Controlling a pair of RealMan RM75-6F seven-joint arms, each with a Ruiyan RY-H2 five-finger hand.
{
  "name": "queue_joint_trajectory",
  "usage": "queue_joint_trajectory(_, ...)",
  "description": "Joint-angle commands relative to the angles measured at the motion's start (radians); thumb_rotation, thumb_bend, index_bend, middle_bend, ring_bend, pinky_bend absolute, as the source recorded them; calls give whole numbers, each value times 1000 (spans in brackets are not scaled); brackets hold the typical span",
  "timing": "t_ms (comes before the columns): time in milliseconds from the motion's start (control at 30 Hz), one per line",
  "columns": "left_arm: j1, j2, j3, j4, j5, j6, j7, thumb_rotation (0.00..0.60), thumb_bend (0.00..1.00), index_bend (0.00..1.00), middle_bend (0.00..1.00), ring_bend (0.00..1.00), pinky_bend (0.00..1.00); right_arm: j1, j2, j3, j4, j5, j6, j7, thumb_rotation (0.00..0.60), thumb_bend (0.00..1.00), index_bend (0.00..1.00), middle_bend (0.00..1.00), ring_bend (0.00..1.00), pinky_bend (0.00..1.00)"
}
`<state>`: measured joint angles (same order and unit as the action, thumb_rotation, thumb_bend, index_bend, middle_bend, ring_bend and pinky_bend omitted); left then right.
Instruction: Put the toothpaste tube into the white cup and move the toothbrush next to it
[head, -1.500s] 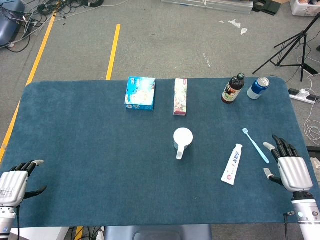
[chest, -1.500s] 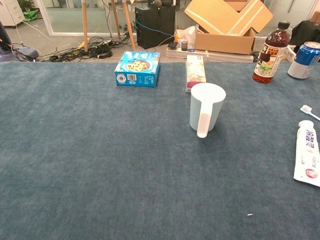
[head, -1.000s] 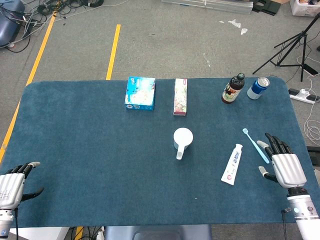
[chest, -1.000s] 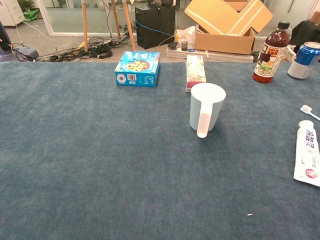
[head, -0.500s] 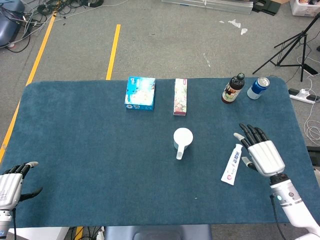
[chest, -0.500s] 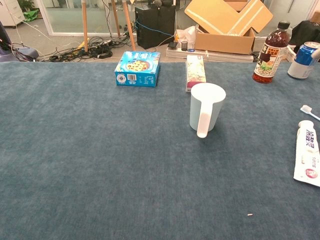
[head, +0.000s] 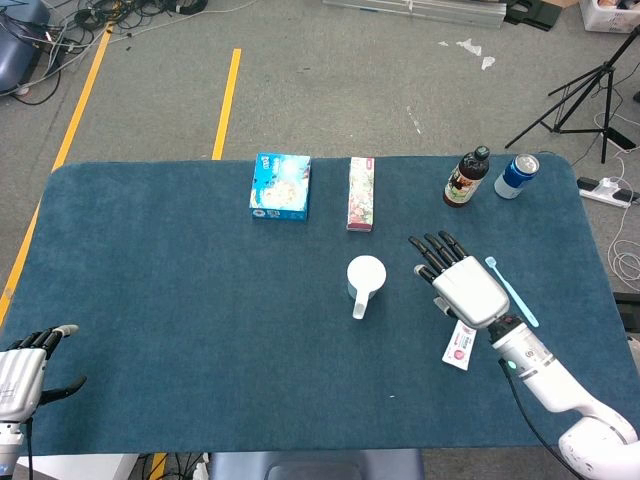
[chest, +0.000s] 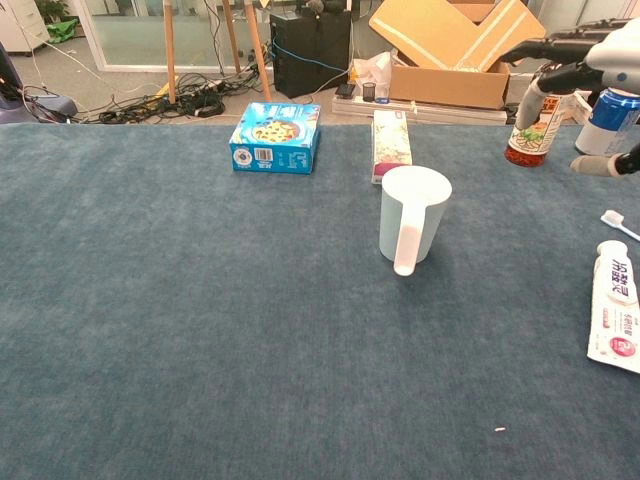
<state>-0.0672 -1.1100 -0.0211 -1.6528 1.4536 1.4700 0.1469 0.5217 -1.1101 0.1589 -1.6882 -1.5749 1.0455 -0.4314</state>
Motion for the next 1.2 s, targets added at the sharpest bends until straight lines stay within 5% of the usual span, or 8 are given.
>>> queue_joint_trajectory(33, 2, 4, -2, -2, 0, 3, -6, 600, 98, 271, 341, 349, 451, 42, -32, 12, -7, 55, -57, -71, 600, 220, 361, 0, 0, 92)
queue_joint_trajectory(1200, 21, 44, -12, -28, -5, 29, -47, 600, 98, 276, 341, 349, 451, 286, -317, -9, 304, 197, -265, 5, 600, 233, 422, 0, 0, 82)
